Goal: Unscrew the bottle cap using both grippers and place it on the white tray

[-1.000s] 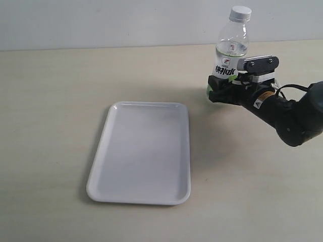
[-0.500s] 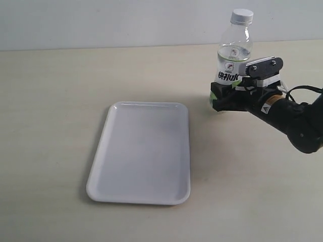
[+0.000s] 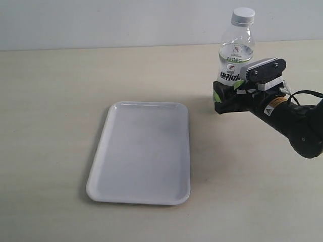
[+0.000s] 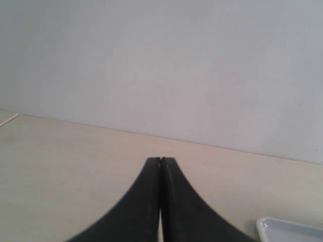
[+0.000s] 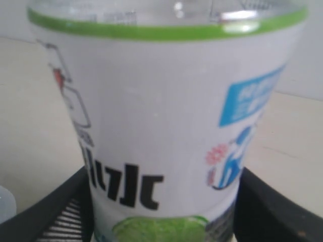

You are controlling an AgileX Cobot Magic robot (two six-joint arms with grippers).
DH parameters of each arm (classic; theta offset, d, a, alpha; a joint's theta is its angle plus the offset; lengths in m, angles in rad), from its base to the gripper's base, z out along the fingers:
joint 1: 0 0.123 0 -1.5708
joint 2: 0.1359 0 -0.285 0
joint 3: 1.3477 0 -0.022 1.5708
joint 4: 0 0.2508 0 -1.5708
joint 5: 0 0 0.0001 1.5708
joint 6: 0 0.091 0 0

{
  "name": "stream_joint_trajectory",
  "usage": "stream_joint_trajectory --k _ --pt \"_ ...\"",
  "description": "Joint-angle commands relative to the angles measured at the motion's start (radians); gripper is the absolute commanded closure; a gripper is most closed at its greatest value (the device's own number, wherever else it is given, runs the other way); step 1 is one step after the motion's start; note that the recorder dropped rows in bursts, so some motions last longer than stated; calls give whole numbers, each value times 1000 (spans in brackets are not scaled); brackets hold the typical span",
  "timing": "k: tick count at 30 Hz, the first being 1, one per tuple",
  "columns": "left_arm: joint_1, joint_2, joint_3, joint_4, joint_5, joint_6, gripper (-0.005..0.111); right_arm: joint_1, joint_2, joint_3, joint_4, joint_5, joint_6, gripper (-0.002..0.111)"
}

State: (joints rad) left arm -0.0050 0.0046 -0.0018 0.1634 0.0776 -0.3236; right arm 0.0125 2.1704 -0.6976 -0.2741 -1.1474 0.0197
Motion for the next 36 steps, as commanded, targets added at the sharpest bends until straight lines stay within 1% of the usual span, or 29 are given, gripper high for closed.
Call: stream_joint_trajectory --k 1,8,10,11,13,15,18,22,24,25,27,29,31,34,36 --pt "3 -5 2 5 -2 0 107 0 -10 -8 9 -54 -26 108" --pt "3 -5 2 5 -2 0 107 0 -10 -19 2 -35 -20 108" --pt "3 -5 2 5 -65 -2 107 0 -10 -19 4 -35 -20 108" --pt "3 -5 2 -2 -92 -33 107 0 -10 -19 4 -35 -20 108" --pt "3 -5 2 -3 -120 -159 107 0 -10 -19 6 -24 -20 108" --pt "3 -5 2 8 -144 -168 107 0 -10 -19 6 -24 -20 108" --pt "3 -5 2 4 -135 -167 107 0 -10 -19 6 -28 -20 108" --pt "3 -5 2 4 -255 -235 107 0 -10 -30 6 -13 -20 108" --pt "3 -5 2 11 -313 -368 107 0 -10 -35 6 1 -20 108" --pt "3 -5 2 28 -344 -407 107 0 -10 -37 1 11 -20 108" --pt "3 6 2 101 -468 -443 107 0 -10 -40 -7 15 -20 108" --pt "3 73 2 109 -537 -451 107 0 -10 -40 -6 13 -20 108" --pt "3 163 -37 152 -528 -456 107 0 -10 -44 -6 13 -20 108" --pt "3 333 -136 227 -525 -461 107 0 -10 -43 -9 13 -20 108" --pt "3 464 -229 311 -493 -463 107 0 -10 -46 -15 16 -20 108"
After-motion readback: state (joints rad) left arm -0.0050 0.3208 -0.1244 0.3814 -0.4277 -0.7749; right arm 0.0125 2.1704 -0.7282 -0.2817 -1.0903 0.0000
